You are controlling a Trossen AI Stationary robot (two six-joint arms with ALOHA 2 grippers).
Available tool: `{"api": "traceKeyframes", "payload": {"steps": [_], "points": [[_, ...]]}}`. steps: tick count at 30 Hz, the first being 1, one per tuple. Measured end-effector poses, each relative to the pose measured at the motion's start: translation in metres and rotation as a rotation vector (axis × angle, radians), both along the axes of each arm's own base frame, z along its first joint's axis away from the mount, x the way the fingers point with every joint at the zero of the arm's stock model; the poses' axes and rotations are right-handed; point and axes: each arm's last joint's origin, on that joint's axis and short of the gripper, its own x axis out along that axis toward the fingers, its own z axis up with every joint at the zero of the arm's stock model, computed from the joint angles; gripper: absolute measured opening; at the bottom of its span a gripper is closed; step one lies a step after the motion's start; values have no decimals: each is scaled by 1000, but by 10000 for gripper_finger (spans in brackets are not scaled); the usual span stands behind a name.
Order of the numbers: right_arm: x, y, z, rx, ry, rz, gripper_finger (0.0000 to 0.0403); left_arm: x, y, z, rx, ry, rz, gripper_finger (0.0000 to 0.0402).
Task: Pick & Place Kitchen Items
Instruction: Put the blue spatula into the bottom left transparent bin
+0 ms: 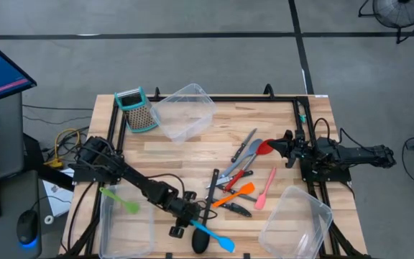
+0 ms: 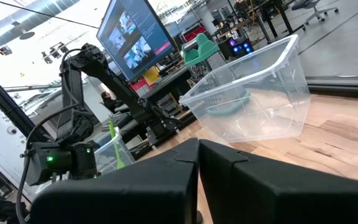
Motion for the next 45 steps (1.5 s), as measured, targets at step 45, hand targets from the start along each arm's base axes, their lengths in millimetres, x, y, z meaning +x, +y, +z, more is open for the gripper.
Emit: {"api": "traceKeyframes", "payload": {"steps": [45], "points": [[0, 0, 0, 0, 0, 0, 10, -21, 40, 115, -8, -301, 103, 1]]}}
